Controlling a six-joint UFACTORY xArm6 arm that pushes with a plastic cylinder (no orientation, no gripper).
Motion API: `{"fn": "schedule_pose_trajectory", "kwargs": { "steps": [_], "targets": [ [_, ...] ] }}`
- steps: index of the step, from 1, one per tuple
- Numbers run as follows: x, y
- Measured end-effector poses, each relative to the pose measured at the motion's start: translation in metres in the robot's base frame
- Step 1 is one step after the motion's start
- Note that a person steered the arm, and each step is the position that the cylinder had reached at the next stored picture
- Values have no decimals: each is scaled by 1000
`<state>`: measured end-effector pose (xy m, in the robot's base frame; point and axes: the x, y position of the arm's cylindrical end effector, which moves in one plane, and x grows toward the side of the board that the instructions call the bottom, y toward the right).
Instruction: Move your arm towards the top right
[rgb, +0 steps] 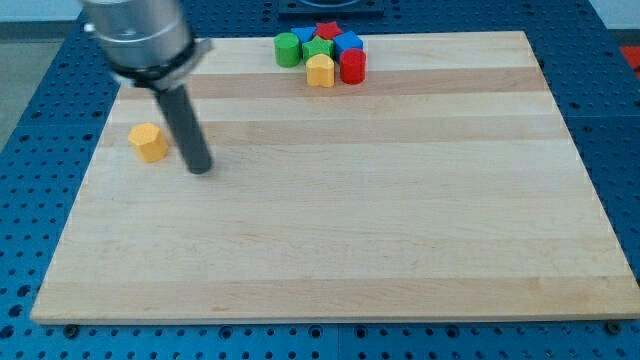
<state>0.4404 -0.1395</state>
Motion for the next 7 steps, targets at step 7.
{"fn": "schedule_pose_trajectory", "kwargs": {
  "steps": [7],
  "targets": [
    [-167, 302]
  ]
}}
